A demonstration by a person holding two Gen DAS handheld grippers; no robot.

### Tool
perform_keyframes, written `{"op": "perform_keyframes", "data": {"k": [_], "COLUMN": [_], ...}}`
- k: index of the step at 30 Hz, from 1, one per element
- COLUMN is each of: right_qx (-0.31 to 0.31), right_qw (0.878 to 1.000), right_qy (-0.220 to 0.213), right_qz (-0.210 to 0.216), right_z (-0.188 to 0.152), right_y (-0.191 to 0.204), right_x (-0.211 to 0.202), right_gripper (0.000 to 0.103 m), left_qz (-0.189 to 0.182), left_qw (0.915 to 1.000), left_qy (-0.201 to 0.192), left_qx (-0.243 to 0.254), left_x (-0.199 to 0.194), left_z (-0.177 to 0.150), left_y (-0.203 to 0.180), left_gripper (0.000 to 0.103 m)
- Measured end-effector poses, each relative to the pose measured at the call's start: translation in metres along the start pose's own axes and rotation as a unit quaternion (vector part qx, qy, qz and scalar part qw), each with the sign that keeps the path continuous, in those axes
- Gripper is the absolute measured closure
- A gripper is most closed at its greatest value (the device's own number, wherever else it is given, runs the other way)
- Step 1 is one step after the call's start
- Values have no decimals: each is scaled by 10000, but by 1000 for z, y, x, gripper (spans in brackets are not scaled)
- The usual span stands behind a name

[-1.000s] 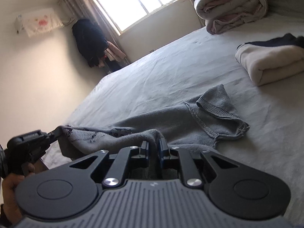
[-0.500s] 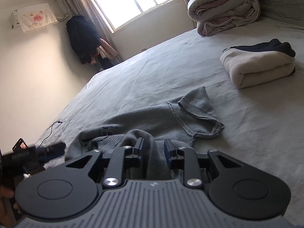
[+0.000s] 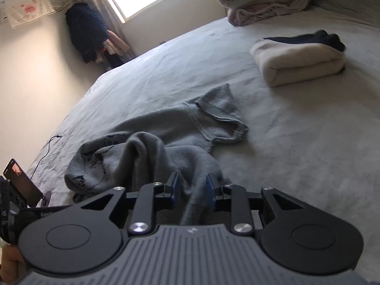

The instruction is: Fold clothes

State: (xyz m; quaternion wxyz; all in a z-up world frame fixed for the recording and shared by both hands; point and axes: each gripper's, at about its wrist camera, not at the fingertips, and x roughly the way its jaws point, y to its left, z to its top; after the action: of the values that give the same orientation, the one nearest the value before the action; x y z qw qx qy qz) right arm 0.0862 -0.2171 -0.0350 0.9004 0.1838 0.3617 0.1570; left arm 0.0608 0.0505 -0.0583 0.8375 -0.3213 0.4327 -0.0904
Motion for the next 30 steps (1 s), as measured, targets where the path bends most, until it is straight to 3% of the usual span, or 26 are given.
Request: {"op": "perform_keyframes", "data": {"k": [9, 15, 16, 19, 21, 23, 26, 30], "right_qx": [114, 30, 1, -182, -491, -528, -372, -378], "right_qw": [9975, 9953, 9952, 9948, 9938, 9936, 9941, 9943], "right_qy": [632, 925, 940, 994, 980, 981, 984, 859], "right_qz": [-310, -293, -272, -147, -187, -206, -270, -504], "right_z": [-9, -22, -24, -30, -34, -33, -28, -22], "right_y": [-23, -21, -19, -11, -4, -3, -8, -9], "right_x": [-1, 4, 6, 11, 14, 12, 6, -11], "right_gripper": [70, 69, 68, 67, 72, 96, 99, 99], "left_qz": [165, 236, 258, 388, 469, 715, 1064, 1233], "left_qw": [9976, 9950, 9947, 9950, 9953, 9939, 9882, 9830], "left_qy": [-558, -873, -905, -882, -836, -843, -860, -791], "left_qx": [-367, -422, -406, -252, -157, 61, 689, 1103], "left_x": [22, 24, 24, 25, 22, 11, -10, -39], "left_z": [-6, -9, -9, -9, -8, -8, -12, -12], "left_y": [-12, -15, -15, -15, -13, -17, -24, -27], "left_gripper": [65, 66, 69, 94, 97, 98, 98, 98]}}
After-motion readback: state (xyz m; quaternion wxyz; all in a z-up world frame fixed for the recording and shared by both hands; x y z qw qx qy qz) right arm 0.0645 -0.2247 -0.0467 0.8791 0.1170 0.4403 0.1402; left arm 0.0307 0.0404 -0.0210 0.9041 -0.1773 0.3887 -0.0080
